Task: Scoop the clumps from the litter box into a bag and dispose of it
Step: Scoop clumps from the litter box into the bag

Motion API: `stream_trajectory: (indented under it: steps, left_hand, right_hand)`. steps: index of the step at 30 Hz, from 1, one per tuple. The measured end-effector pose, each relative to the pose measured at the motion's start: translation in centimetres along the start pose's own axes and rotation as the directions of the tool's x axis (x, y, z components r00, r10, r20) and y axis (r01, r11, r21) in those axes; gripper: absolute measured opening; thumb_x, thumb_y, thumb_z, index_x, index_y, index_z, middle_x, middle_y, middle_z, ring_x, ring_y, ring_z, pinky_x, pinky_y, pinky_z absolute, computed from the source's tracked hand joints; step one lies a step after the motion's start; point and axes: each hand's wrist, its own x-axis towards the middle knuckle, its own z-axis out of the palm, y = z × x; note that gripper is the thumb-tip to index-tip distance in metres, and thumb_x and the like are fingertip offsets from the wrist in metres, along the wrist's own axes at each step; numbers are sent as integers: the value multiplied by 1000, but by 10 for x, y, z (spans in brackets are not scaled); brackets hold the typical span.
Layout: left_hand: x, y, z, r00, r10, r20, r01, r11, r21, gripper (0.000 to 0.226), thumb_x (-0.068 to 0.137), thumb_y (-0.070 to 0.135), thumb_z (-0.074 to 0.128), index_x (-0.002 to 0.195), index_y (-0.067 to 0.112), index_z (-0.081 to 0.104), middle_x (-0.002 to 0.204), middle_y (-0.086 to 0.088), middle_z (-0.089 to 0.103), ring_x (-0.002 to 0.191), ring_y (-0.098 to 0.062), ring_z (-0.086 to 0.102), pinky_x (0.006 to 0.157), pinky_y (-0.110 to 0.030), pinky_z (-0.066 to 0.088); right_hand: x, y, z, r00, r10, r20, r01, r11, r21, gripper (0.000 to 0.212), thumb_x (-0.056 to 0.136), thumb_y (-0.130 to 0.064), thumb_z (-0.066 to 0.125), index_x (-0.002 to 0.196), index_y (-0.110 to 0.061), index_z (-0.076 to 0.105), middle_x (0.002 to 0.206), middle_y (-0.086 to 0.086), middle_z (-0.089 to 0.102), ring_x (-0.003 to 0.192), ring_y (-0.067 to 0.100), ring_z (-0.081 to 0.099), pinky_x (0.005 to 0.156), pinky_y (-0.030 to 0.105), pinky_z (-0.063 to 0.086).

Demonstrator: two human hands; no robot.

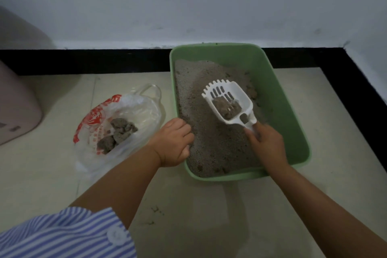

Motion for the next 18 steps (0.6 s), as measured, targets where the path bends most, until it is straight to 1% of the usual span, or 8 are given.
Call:
stream_trajectory:
  steps: [2,4,6,8,12,15,17,18]
  left_hand:
    - [-1,1,-1,1000,-5,11,5,1000,10,25,69,24,40,62,6,56,64,-13,53,72,-24,33,73,-34,31]
    - [-1,1,-1,1000,-7,15,6,1000,18,25,69,24,40,62,6,56,64,-13,53,72,-24,33,74,-34,31]
    - [0,2,-3,1000,-4,22,3,1000,23,26,69,24,40,62,6,56,64,-13,53,72,-23,33,74,-34,31]
    - [0,2,-3,1000,3,18,-3,1000,27,26,70,24,40,62,6,57,64,-12,54,72,-23,33,75,-33,32]
    - [-2,0,-1,1000,16,17,-17,999,41,24,71,24,41,63,7,56,65,-12,54,72,-23,34,76,-33,33]
    - [0,1,-10,997,81,18,-82,993,90,25,73,26,42,63,8,56,64,-10,54,71,-22,35,74,-32,32]
    - [-4,-2,-27,996,88,14,-89,988,124,27,76,28,42,66,9,57,66,-9,55,71,-22,41,70,-32,33]
    - [-9,-8,-36,999,37,7,-37,990,138,28,76,29,41,68,8,58,68,-9,56,69,-24,47,68,-32,36]
  right_hand:
    - [-3,-1,3,999,-27,19,28,999,-32,36,88,-21,61,123,-10,60,78,18,57,74,28,54,62,28,30]
    - [-4,-2,7,999,3,48,-4,1000,16,37,89,-24,58,126,-15,58,79,10,53,74,20,46,64,26,28]
    - [-4,-1,8,998,28,59,-30,999,33,39,90,-26,57,128,-17,56,85,13,59,78,22,50,65,26,29]
    - [-3,0,6,998,8,69,-9,1000,15,40,90,-28,57,129,-18,55,93,16,62,85,27,55,66,26,30]
    - [-5,-3,1,998,-13,61,13,1000,1,41,89,-28,58,129,-18,55,94,15,62,83,25,55,66,25,30]
    - [-7,-8,-7,997,-24,74,26,1000,-15,41,89,-27,58,129,-16,55,97,16,63,88,28,57,67,25,30]
    - [-7,-14,-12,997,-43,66,41,999,27,39,88,-23,61,125,-11,59,92,20,64,83,28,57,67,25,31]
    - [-8,-18,-13,995,-76,66,73,997,41,37,87,-23,63,121,-9,62,85,20,64,76,25,55,66,25,31]
